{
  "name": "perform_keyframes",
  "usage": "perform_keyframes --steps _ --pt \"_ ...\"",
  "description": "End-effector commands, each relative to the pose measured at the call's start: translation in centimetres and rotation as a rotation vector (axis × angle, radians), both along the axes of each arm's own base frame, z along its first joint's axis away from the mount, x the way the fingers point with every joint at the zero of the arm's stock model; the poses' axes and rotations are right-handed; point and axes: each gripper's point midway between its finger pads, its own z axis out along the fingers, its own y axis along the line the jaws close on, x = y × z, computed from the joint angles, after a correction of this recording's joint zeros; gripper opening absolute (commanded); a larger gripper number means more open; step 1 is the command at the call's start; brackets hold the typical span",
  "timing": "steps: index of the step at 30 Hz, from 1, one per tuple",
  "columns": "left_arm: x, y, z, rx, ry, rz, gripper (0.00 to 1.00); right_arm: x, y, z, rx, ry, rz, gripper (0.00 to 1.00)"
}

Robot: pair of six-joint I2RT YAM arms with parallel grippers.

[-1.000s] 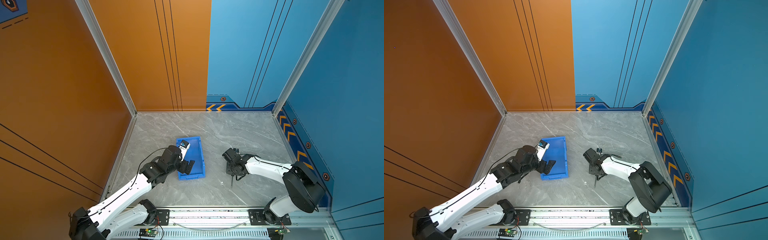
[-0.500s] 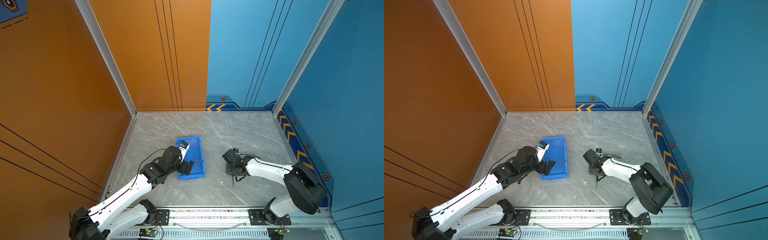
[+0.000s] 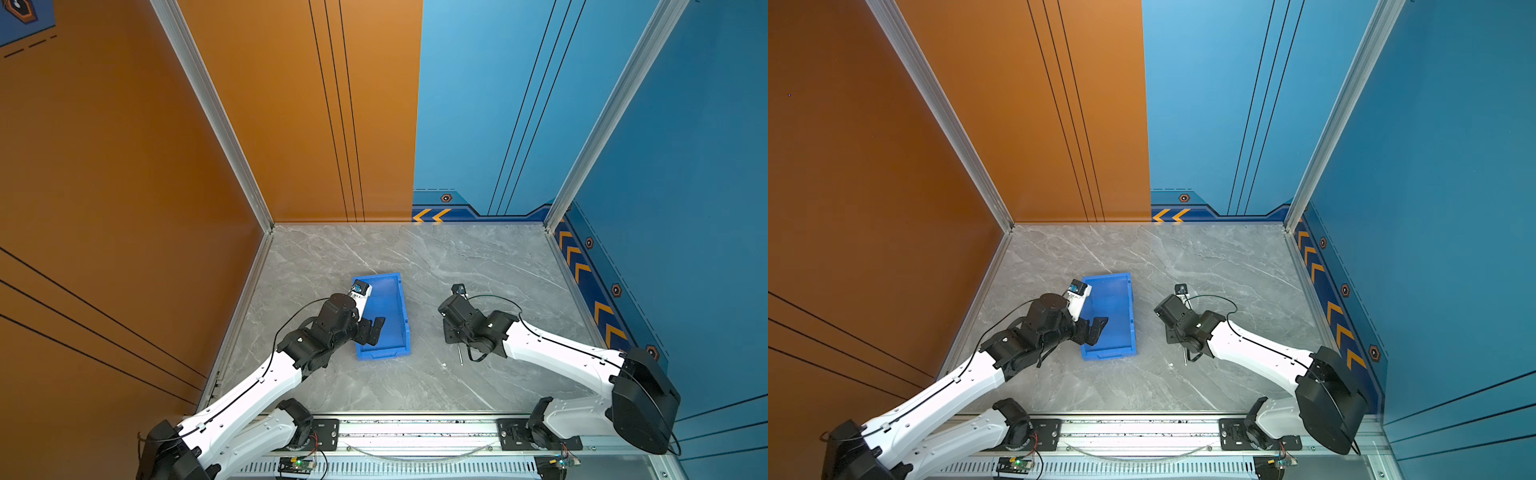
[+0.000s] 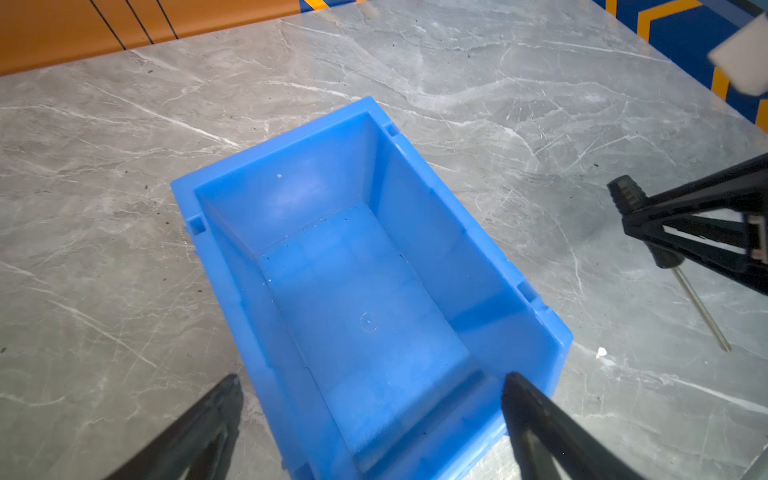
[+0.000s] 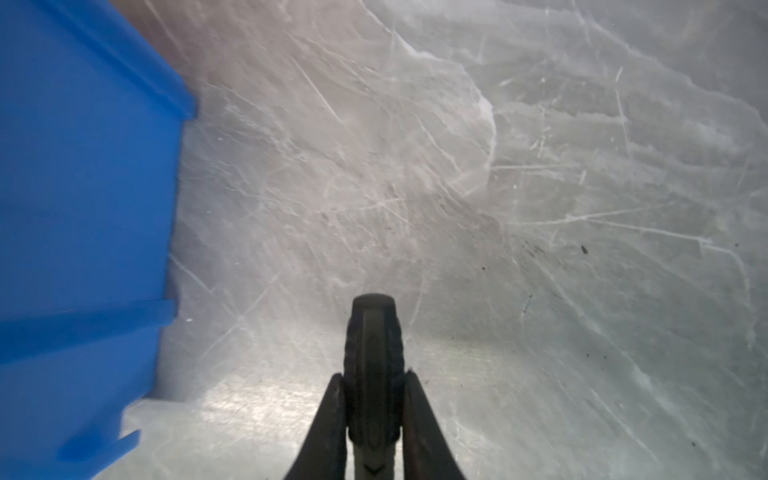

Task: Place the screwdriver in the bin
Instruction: 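Lift the screwdriver with the right gripper and carry it over the bin, then lower the screwdriver into the bin and open the right gripper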

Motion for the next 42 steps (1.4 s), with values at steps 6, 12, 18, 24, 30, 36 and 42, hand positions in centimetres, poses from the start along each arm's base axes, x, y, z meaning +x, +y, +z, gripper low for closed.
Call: perform_keyframes --steps 6,12,18,24,30,36,42 --pt "2.3 5.0 2.7 -0.203 -0.084 0.212 0.98 2.8 4.9 8.4 0.012 -0.126 0.085 0.06" --pt "2.7 8.9 2.5 -0.238 -0.082 0.362 0.98 4.3 11.2 9.9 0.089 -0.078 0.144 0.06" --pt "2.0 9.9 2.6 -0.231 -0.087 0.391 0.98 5.6 16.2 8.8 0.181 -0.006 0.144 0.05" --pt "1.8 9.3 2.4 -0.272 -0.079 0.375 0.98 6.1 20.7 7.0 0.240 0.053 0.184 0.04" --pt "1.4 10.6 2.5 -0.244 -0.095 0.435 0.98 6.2 22.9 3.1 0.211 0.116 0.197 0.04" --pt "0.6 11.2 2.7 -0.236 -0.099 0.454 0.98 6.6 22.6 -0.3 0.157 0.151 0.173 0.03" --pt "0.3 11.1 2.6 -0.234 -0.089 0.448 0.98 6.7 22.3 -3.2 0.125 0.192 0.144 0.02"
